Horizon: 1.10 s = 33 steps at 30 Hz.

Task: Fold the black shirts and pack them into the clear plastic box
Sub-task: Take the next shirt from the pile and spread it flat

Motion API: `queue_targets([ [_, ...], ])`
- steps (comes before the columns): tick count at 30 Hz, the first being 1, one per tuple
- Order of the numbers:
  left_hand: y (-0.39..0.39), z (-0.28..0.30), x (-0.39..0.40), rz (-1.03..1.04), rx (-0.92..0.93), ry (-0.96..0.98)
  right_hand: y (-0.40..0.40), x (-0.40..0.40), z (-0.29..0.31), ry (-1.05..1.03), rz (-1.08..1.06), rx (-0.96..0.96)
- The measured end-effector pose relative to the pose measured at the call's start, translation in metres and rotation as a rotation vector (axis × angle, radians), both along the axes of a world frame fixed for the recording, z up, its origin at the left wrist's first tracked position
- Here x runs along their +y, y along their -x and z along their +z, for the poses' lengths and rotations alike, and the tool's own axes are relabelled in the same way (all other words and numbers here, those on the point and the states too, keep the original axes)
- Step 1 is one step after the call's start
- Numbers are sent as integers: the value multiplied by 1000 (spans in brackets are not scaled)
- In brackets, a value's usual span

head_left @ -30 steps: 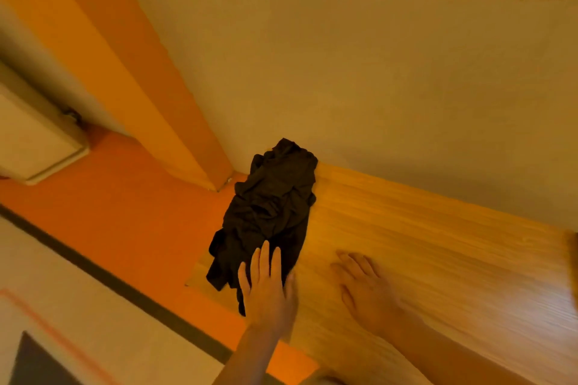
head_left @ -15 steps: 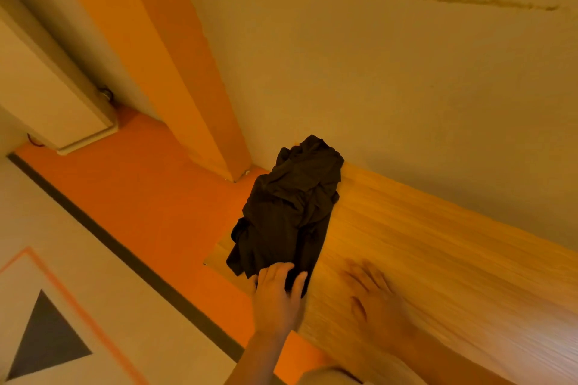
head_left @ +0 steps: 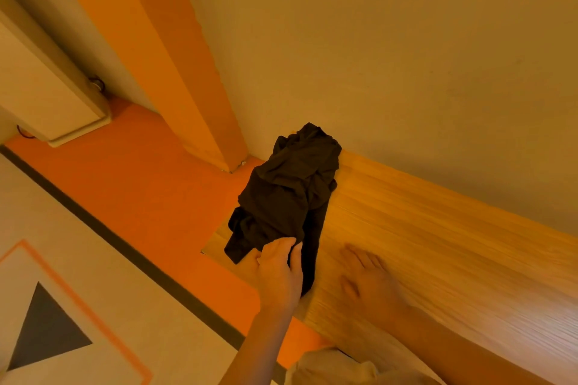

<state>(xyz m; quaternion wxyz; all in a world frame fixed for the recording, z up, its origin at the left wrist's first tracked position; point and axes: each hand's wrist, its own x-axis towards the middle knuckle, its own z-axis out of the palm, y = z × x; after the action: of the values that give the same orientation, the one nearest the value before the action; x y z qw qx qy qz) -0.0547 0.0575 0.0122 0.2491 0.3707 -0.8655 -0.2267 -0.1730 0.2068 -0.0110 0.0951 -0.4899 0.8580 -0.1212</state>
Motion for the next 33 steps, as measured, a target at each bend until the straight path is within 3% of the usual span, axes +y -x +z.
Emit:
queue_targets([
  [6, 4, 45, 10, -222, 116, -326, -7, -46, 43, 240, 30, -346],
  [15, 17, 69, -3, 25, 288, -528, 5, -50, 71, 559, -218, -567],
  [18, 24, 79, -10, 20, 270, -499, 13, -50, 91, 641, -254, -607],
  [21, 27, 94, -19, -157, 193, -494, 25, -50, 110, 675, -296, -633],
  [25, 32, 104, -38, -381, 14, -158, 46, -48, 132, 668, -332, -709],
  [27, 36, 107, -47, -380, 72, -60, 56, -45, 143, 673, -317, -724],
  [30, 37, 117, -59, -270, 180, -100, 71, -38, 156, 748, -361, -750],
  [33, 37, 128, -66, -202, 195, -6, 79, -31, 165, 809, -404, -759],
])
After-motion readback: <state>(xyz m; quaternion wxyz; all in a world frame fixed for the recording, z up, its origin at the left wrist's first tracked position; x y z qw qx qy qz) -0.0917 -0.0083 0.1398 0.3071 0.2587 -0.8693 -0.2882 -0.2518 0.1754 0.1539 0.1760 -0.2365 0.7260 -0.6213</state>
